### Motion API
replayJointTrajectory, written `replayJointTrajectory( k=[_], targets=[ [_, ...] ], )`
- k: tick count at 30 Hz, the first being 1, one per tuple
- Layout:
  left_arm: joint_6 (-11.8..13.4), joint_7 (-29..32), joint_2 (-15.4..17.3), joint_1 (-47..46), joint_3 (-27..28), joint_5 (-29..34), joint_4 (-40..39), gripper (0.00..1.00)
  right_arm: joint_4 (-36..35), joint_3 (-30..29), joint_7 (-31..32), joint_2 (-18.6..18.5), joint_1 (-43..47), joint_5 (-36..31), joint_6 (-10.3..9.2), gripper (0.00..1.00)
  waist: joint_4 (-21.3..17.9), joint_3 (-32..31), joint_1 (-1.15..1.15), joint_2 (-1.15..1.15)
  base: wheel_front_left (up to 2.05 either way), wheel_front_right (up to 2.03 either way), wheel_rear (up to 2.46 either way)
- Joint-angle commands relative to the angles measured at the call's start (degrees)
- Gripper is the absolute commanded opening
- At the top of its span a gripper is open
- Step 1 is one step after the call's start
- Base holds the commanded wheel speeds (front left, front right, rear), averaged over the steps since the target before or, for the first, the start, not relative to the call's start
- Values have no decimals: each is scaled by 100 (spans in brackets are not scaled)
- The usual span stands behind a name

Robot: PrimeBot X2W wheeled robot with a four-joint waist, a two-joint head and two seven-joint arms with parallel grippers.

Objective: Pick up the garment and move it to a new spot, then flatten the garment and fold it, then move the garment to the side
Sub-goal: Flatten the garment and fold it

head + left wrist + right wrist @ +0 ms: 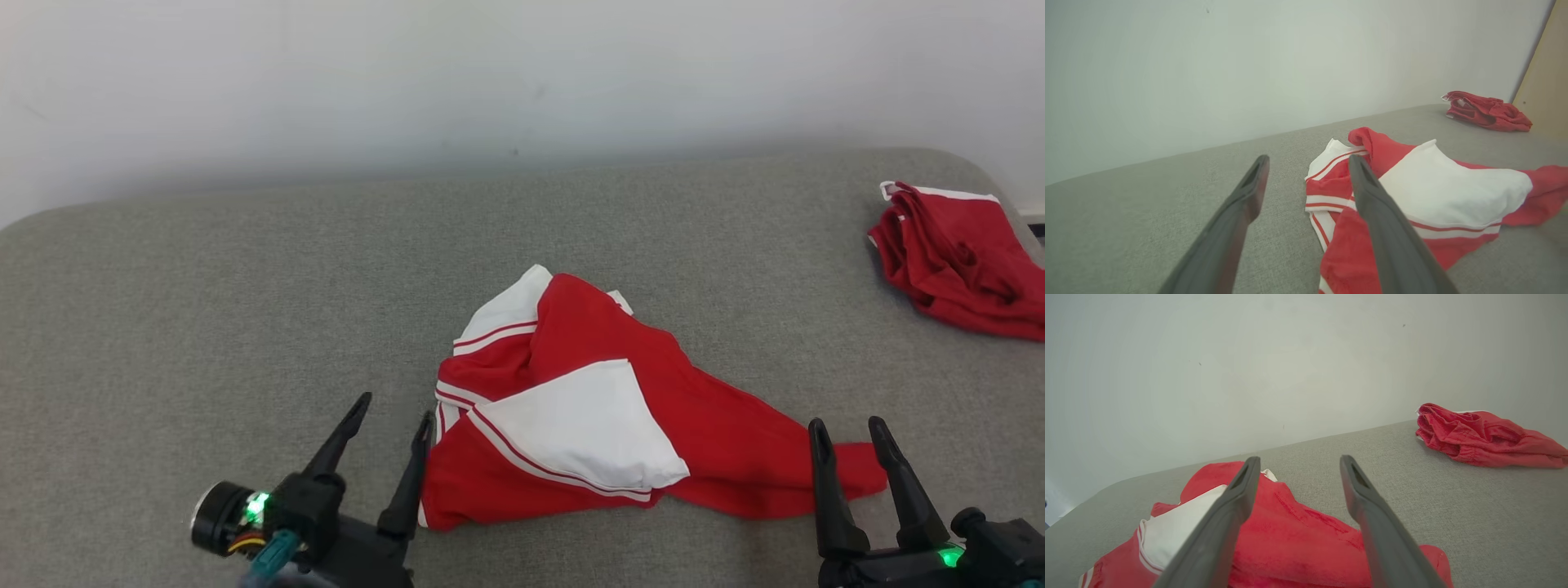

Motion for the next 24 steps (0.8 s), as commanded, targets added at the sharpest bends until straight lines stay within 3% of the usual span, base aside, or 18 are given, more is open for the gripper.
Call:
replayJointTrajectory(
  k=[1, 7, 19, 20, 21, 22, 24],
  targets=[
    [8, -3, 104, -251, -229, -142, 137, 100, 27, 11, 1, -42, -68, 44, -15, 100, -154, 154, 0, 0, 0, 0, 0],
    [7, 176, 600, -1082, -1372, -724, 876, 100, 182, 110, 1, -115, -239, 122, -15, 100, -410, 384, 0, 0, 0, 0, 0],
    [6, 783, 1253, -2205, -3353, -2119, 1854, 100, 357, 128, 0, -219, -485, 211, -15, 100, -798, 692, 0, 0, 0, 0, 0],
    [6, 841, 1278, -2262, -3450, -2225, 1921, 39, 363, 124, 0, -222, -493, 204, -15, 100, -814, 696, 0, 0, 0, 0, 0],
    [6, 890, 1327, -2336, -3558, -2313, 1997, 12, 368, 113, 0, -222, -492, 200, -15, 100, -825, 699, 0, 0, 0, 0, 0],
    [6, 893, 1358, -2390, -3662, -2391, 2041, 0, 372, 108, 1, -217, -488, 200, -15, 100, -837, 700, 0, 0, 0, 0, 0],
    [6, 900, 1403, -2447, -3871, -2511, 2117, 0, 377, 99, 0, -211, -471, 198, -15, 100, -852, 692, 0, 0, 0, 0, 0]
  ],
)
